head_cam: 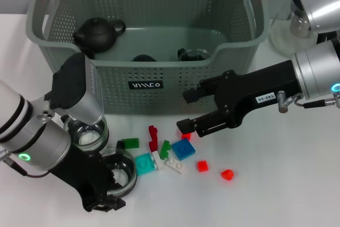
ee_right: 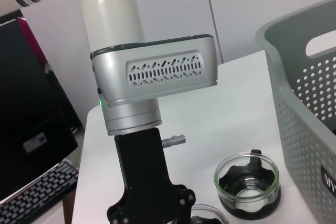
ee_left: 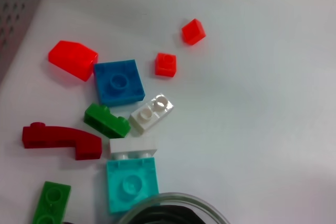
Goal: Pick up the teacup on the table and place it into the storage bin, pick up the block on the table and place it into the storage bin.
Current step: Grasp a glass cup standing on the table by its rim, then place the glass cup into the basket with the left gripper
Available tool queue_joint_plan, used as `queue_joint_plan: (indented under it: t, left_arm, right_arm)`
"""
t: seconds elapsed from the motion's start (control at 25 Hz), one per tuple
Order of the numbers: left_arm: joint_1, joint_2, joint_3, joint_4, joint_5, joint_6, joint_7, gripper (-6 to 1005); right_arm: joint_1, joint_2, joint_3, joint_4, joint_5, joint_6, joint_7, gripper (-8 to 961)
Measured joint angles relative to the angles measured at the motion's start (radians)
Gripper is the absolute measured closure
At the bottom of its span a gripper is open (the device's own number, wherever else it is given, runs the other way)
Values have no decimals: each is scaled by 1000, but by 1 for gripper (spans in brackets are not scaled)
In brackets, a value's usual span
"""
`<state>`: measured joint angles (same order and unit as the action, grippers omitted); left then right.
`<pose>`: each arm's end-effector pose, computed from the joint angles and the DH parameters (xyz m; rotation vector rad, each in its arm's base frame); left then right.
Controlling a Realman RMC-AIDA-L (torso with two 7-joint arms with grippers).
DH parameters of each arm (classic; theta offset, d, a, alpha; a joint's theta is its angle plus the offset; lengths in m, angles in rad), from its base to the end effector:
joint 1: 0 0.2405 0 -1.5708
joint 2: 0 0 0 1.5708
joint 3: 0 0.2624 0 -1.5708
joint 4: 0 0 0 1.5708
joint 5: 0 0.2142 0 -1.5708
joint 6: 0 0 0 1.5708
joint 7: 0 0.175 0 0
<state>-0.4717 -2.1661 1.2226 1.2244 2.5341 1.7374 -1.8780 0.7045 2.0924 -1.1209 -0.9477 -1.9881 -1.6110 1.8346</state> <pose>-0.2443 0.2954 -0.0577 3.0137 0.5348 -0.4568 0.1385 0.3589 -0.0561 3.0295 -0.4619 -0.3901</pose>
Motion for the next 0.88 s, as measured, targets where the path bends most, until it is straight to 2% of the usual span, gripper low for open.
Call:
queue_joint_plan:
  t: [0.28, 0.48, 0.6, 0.88]
  left_arm:
    - [5, -1, 2, 9, 1, 0, 0, 793]
    - [7, -1, 3, 19, 0, 6, 4, 929]
    - [7, -1, -4, 32, -8, 35, 4, 930]
    - [8, -5, -40, 108, -92, 239, -10, 931]
  right_arm:
    - [-5, 0, 3, 0, 0, -3, 0, 128]
    - [-5, 0, 3, 0, 0, -4, 0, 129]
    - [-5, 0, 3, 0, 0, -4, 0, 129]
    - [-5, -7, 0, 0, 0, -20, -3, 128]
